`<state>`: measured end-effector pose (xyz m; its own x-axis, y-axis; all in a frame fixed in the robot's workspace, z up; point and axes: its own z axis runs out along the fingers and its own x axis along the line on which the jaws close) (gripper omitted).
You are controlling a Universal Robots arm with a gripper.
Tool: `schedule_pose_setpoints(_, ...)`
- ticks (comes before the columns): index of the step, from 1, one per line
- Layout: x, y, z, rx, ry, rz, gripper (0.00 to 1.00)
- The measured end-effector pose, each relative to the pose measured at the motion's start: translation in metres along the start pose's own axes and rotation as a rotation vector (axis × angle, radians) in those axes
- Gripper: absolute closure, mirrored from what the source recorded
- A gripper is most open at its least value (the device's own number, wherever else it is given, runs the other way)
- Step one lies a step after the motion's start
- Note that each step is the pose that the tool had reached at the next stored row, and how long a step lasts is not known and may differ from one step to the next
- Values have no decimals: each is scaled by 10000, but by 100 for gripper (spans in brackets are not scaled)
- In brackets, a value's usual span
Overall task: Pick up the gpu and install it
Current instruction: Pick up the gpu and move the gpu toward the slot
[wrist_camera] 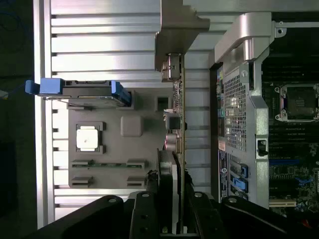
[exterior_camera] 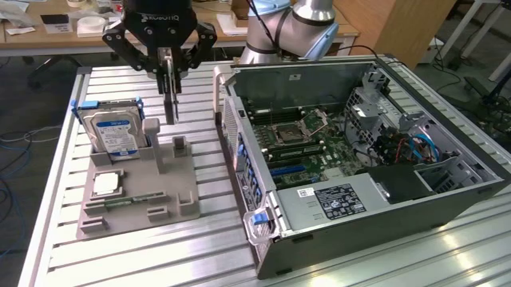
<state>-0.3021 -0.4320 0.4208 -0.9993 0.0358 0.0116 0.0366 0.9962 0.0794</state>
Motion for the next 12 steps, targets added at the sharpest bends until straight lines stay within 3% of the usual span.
schedule_pose_setpoints(2,1,7,-92,0,0,0,72)
schedule_pose_setpoints(12,1,8,-102,0,1,0,72)
